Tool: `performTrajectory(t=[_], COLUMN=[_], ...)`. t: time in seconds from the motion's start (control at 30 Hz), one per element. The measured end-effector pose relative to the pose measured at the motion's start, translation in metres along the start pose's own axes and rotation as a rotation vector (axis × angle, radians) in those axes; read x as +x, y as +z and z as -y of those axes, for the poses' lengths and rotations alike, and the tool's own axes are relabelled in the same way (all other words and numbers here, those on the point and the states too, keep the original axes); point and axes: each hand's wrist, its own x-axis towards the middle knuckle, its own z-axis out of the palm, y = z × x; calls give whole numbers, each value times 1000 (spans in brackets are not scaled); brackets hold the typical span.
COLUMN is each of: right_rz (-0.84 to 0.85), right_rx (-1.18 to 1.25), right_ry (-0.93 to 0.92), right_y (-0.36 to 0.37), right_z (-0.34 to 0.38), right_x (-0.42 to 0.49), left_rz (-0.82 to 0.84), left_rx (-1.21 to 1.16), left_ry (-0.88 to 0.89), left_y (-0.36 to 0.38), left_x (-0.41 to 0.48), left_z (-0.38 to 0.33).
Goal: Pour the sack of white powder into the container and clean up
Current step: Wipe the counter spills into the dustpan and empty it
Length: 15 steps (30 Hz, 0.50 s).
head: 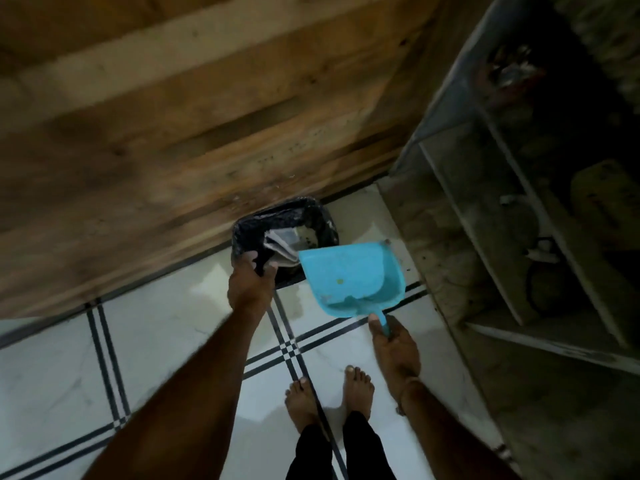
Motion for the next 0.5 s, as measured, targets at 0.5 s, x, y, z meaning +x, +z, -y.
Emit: performTrajectory(t=[0.5], right_rz=[88], right_rx=[488], right_ry=[152], right_y=[-243], right_z=[65], right_x=[-209], left_rz=[195], left_rx=[430], left_ry=[793], left_y=[-102], left_x=[-272], left_z=[-212])
